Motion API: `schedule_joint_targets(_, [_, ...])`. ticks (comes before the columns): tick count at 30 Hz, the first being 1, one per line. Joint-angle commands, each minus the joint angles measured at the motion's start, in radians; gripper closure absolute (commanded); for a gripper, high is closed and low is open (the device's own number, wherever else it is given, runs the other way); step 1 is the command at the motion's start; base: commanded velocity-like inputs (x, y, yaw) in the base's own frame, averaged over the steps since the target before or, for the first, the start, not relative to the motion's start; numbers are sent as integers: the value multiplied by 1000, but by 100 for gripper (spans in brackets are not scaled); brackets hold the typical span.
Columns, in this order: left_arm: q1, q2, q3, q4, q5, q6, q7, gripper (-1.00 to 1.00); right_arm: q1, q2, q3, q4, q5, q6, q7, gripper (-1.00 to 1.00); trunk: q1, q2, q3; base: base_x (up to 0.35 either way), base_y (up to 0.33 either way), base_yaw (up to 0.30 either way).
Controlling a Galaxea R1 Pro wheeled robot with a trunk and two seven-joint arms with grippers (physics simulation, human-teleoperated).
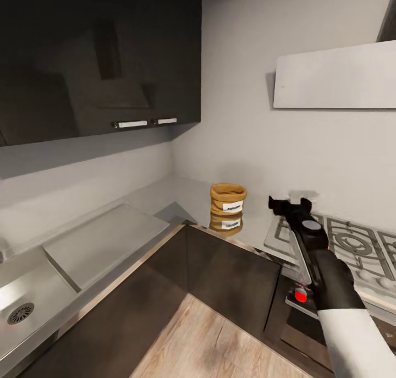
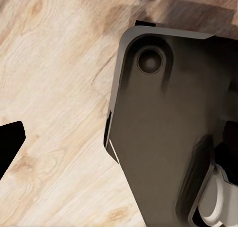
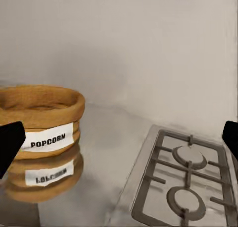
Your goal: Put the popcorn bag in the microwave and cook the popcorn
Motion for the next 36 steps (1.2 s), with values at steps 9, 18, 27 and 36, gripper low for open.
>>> schedule_joint_targets(9, [-1,0,3,0,2,2,1,-100,-600,-22,-5,621,0,180,-7,-100,0,-2,-2,0,0,0])
schedule_joint_targets(18, [-1,0,3,0,2,3,1,-100,-763,-26,-31,859,-2,351,-7,-100,0,-2,-2,0,0,0])
schedule_joint_targets(27, [-1,0,3,0,2,10,1,-100,-766,-12,-81,983,-7,510,-7,-100,0,-2,-2,110,-44,0])
schedule_joint_targets(36, [-1,0,3,0,2,11,1,-100,-766,-8,-82,1030,-7,512,-7,-100,0,-2,-3,270,-219,0])
